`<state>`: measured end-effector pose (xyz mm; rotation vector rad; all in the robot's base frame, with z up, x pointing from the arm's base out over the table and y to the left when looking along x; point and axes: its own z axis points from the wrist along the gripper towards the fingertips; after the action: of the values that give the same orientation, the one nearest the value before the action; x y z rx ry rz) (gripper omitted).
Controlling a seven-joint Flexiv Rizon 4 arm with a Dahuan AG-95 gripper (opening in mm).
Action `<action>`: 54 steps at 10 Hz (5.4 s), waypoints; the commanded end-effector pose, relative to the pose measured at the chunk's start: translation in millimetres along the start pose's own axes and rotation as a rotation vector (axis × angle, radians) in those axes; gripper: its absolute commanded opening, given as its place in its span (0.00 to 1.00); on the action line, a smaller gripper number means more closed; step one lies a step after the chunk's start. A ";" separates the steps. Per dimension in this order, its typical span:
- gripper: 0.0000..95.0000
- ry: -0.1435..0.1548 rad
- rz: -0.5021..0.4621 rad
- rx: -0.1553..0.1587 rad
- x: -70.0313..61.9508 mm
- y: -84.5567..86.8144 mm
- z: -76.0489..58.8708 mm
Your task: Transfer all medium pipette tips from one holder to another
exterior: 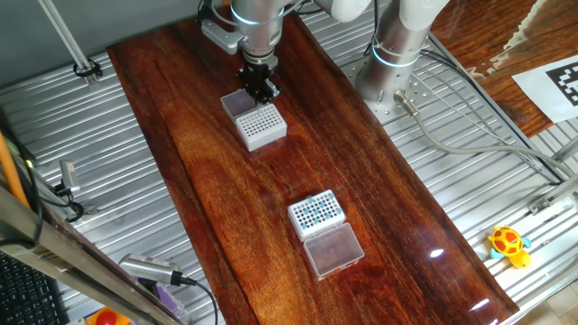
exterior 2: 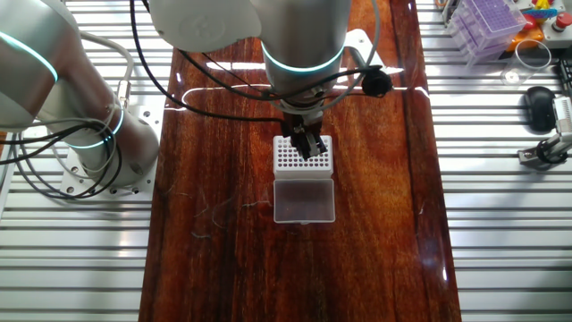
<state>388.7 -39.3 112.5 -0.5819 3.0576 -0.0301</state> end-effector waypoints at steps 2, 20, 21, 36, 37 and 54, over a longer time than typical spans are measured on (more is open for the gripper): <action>0.20 0.000 -0.005 0.000 -0.9 -0.3 1.0; 0.00 0.024 0.101 -0.020 -58.0 82.2 1.1; 0.00 0.025 0.124 -0.014 -60.9 89.1 1.5; 0.00 0.090 -0.065 0.025 -85.8 186.1 10.0; 0.00 0.074 -0.050 -0.002 -91.5 197.3 13.2; 0.20 0.045 0.028 -0.090 -171.7 292.3 9.1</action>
<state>442.3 297.0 97.7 -0.5489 3.1251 0.0958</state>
